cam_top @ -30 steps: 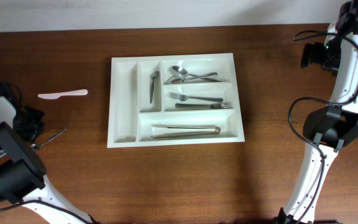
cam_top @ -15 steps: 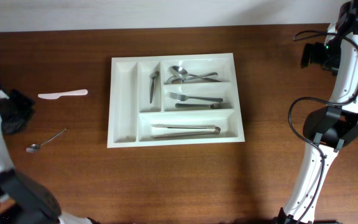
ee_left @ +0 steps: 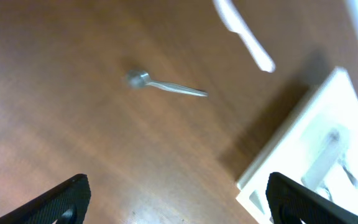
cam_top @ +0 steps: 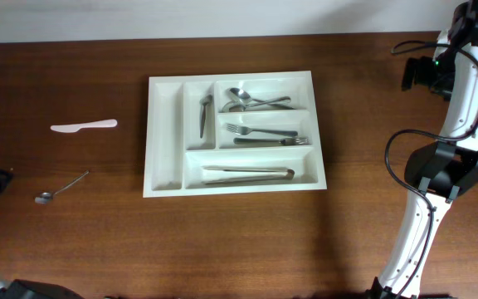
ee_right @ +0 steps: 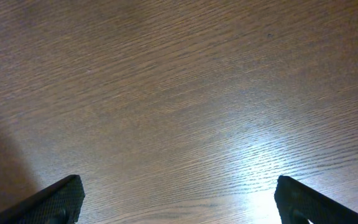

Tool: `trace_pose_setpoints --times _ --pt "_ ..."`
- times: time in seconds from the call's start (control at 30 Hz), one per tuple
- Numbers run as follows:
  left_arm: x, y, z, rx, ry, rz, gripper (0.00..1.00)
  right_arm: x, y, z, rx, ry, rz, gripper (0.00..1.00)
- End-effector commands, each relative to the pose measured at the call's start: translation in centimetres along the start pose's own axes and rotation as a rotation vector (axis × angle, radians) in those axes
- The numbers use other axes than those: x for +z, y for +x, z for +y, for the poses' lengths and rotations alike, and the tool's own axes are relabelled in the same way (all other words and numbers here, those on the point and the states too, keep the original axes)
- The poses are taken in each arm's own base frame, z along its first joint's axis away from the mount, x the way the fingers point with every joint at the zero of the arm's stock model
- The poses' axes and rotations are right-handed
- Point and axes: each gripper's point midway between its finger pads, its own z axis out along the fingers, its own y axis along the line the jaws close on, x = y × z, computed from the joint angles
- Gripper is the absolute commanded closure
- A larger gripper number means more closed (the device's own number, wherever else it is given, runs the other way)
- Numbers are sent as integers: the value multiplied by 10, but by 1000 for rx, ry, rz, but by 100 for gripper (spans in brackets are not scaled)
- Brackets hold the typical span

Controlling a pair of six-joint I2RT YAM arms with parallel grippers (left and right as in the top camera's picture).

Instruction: Pack container

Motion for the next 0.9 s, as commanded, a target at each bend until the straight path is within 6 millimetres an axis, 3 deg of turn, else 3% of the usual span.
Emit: trace_pose_setpoints --times 0.0,0.37,0.87 --pt "1 6 -29 243 255 -45 7 -10 -1 -1 -3 -8 -20 1" --pt "77 32 12 251 222 -27 1 -10 -1 -1 -3 -8 -20 1" --pt "116 39 48 14 166 -49 1 -10 -1 -1 -3 -8 -20 1"
